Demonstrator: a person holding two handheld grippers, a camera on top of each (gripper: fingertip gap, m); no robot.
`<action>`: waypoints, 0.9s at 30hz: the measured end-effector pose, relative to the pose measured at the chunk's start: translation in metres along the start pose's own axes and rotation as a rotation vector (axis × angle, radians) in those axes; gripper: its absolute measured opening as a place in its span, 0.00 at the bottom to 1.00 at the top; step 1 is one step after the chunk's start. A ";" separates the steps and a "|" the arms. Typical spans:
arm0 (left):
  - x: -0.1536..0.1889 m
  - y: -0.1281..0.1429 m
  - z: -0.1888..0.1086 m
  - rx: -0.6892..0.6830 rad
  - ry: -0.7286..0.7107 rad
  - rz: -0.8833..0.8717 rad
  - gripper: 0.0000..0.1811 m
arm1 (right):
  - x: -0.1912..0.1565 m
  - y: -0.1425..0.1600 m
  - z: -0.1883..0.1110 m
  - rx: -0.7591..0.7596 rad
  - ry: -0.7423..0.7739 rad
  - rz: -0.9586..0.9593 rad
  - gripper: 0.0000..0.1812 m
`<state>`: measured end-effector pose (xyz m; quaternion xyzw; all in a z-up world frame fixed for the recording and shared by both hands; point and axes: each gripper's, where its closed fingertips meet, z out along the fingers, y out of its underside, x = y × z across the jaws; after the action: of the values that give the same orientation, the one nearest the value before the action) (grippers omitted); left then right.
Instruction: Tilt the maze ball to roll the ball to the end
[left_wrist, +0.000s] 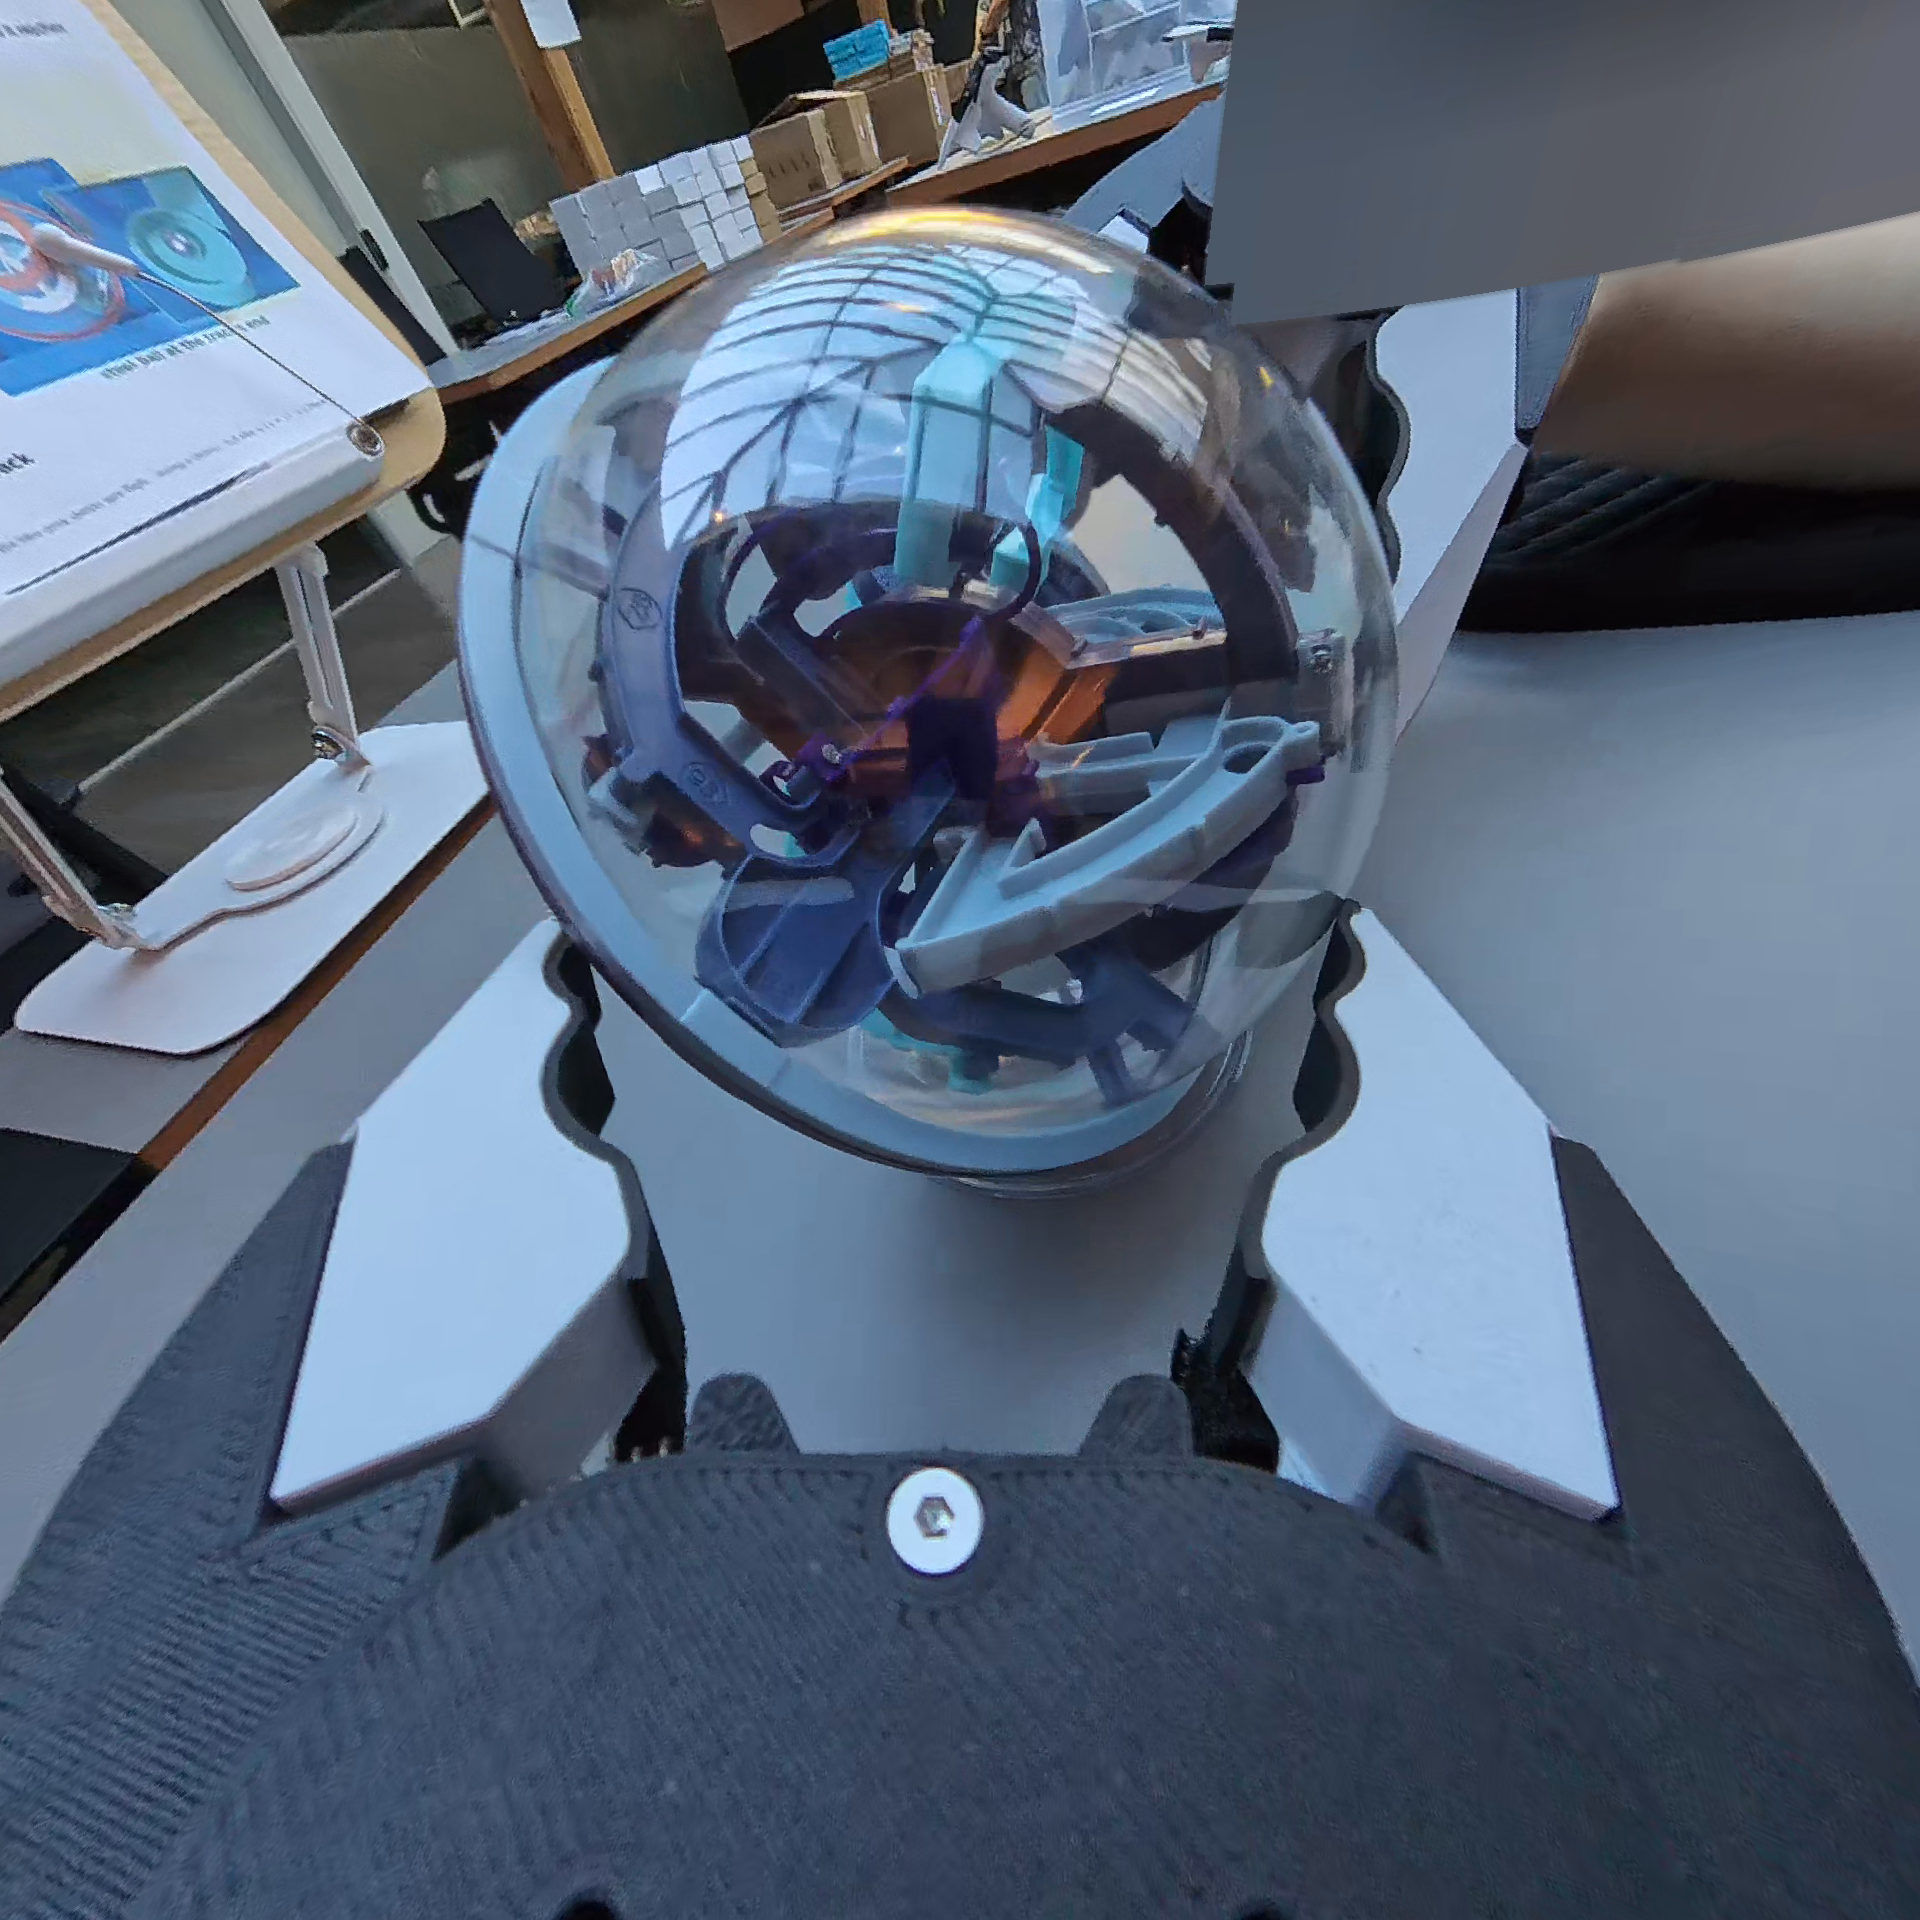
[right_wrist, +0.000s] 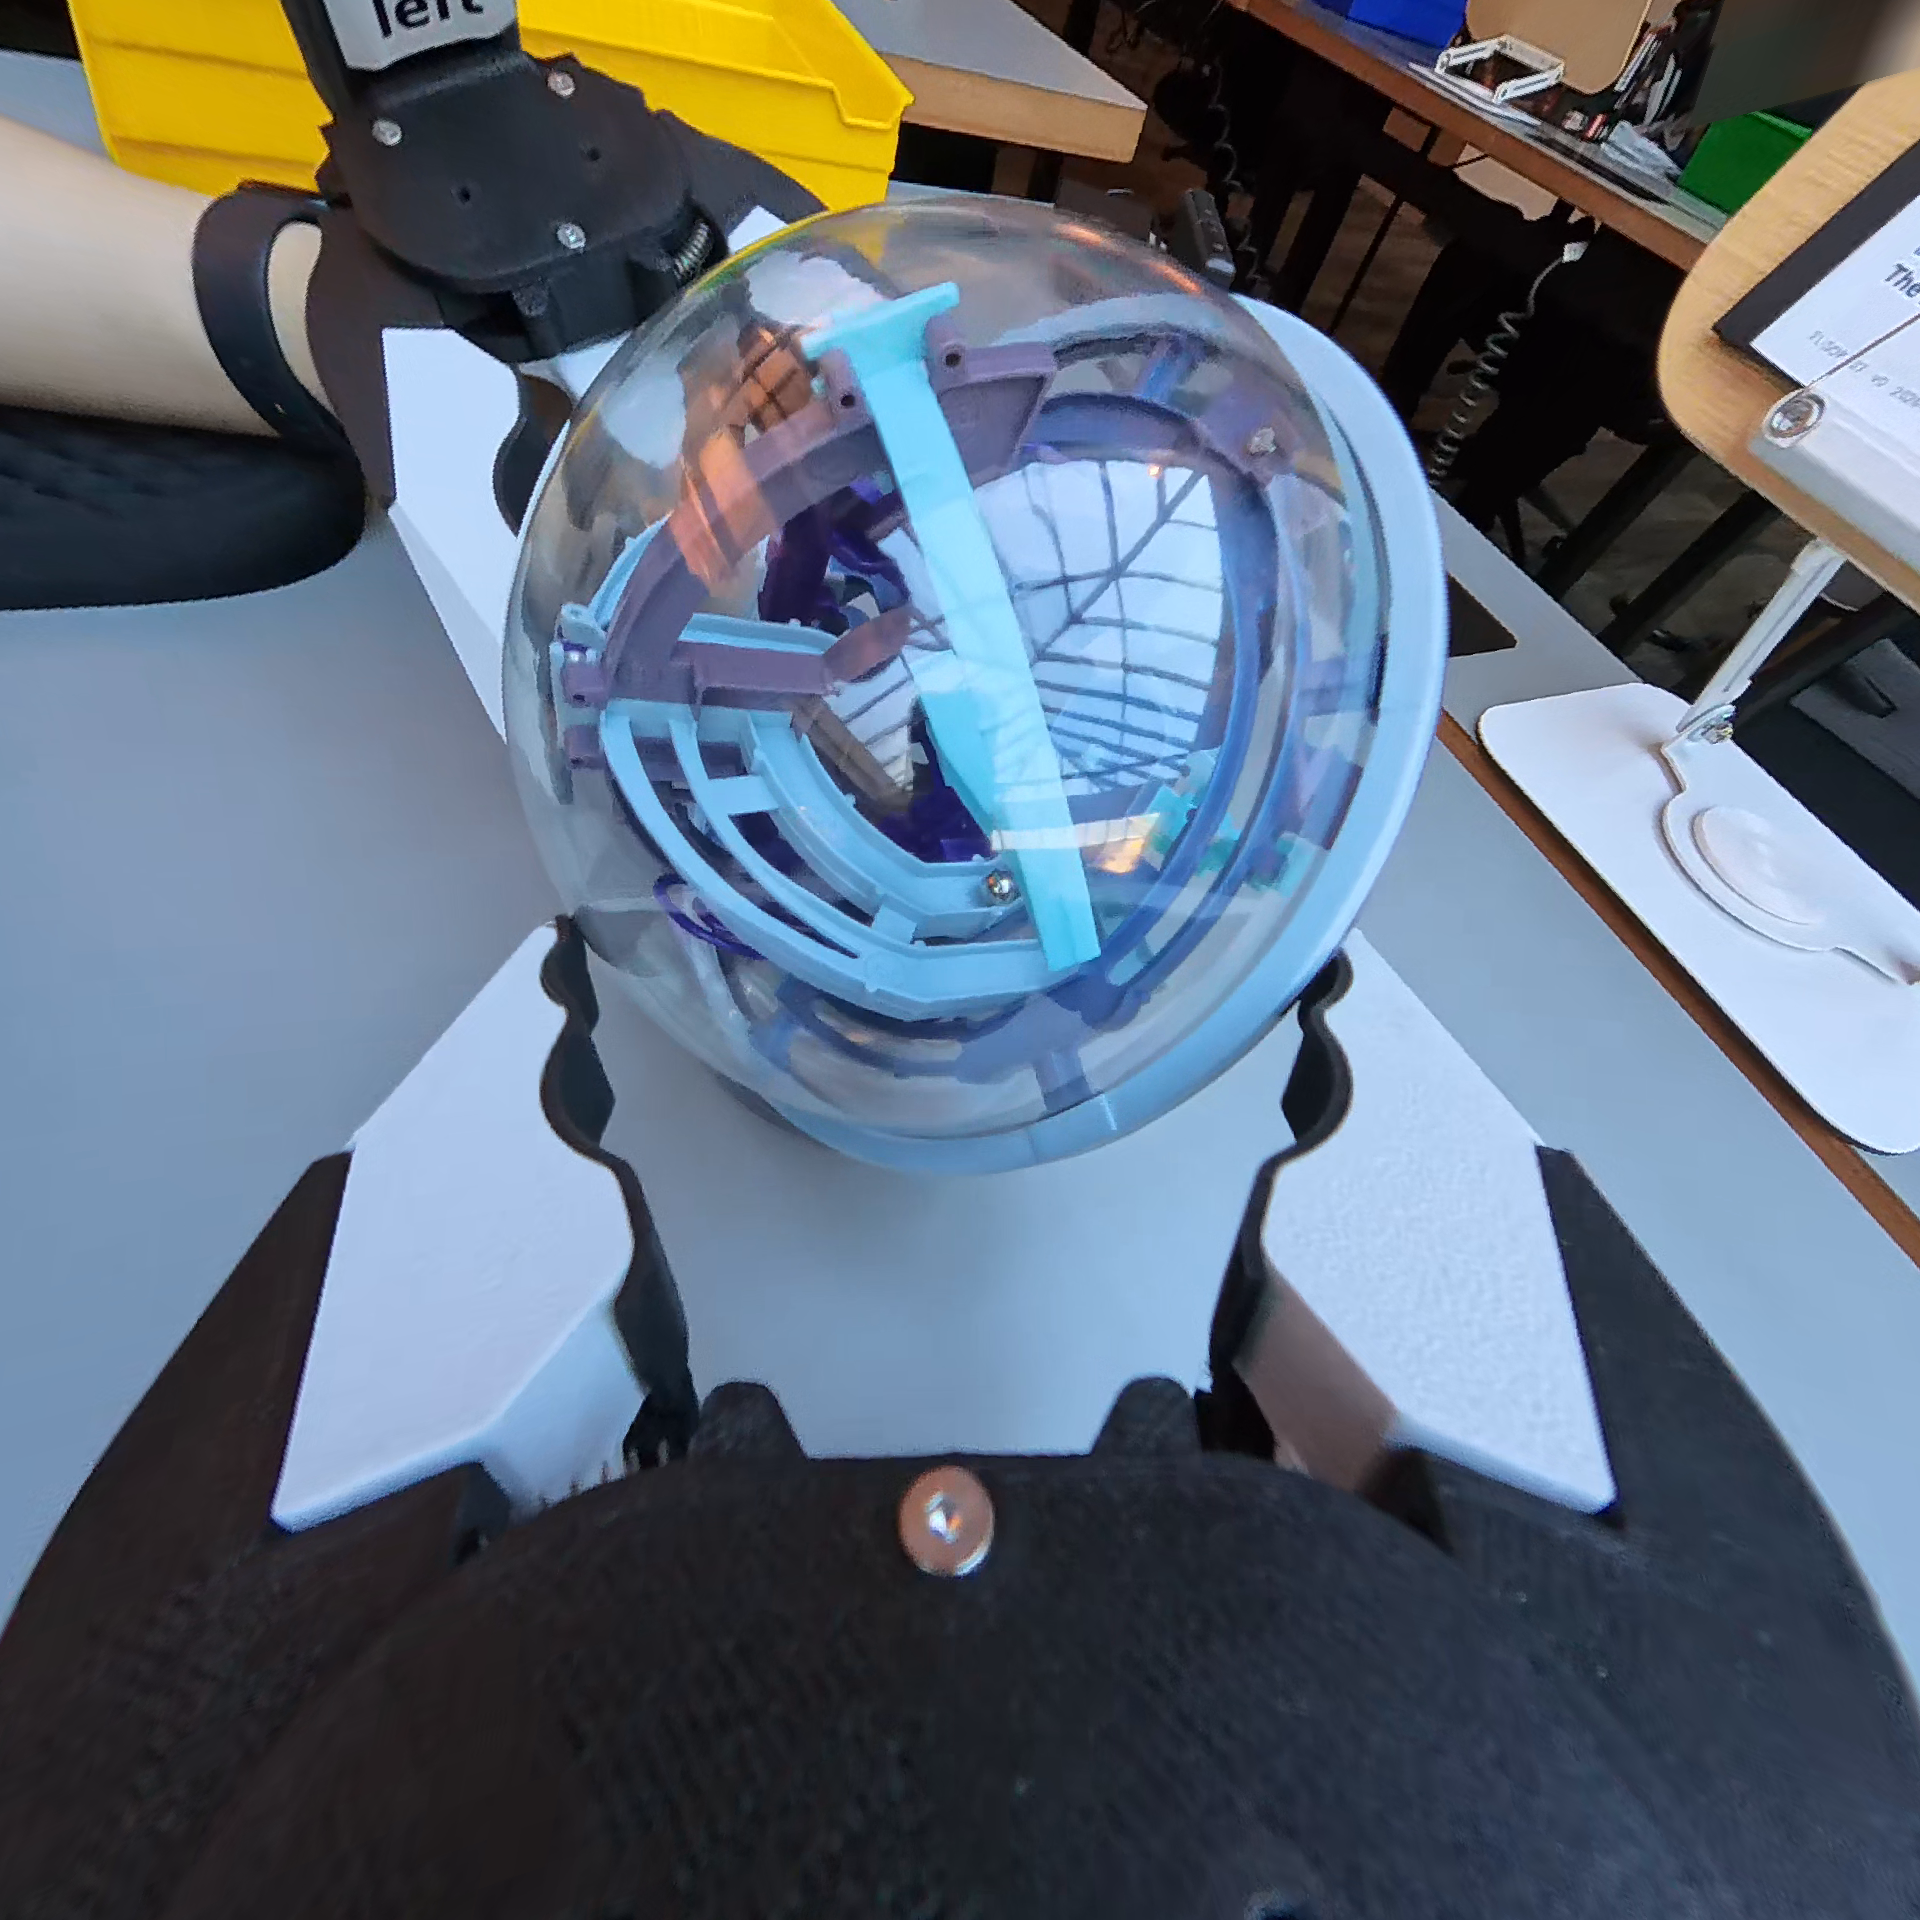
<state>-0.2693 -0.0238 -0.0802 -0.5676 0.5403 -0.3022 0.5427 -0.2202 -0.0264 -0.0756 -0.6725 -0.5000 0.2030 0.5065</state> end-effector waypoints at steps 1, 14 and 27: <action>0.000 0.001 -0.001 -0.001 0.006 -0.005 0.74 | 0.000 0.000 0.000 -0.005 0.001 -0.007 0.74; -0.001 -0.002 -0.019 0.035 0.005 -0.096 0.72 | -0.003 0.007 0.001 -0.048 0.012 -0.073 0.69; 0.002 0.006 -0.011 0.011 0.020 -0.211 0.72 | 0.002 -0.008 0.005 0.103 -0.037 -0.209 0.76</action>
<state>-0.2809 -0.0274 -0.0839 -0.6153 0.4811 -0.3665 0.5056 -0.2272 -0.0221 -0.0705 -0.5859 -0.5656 0.1870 0.5494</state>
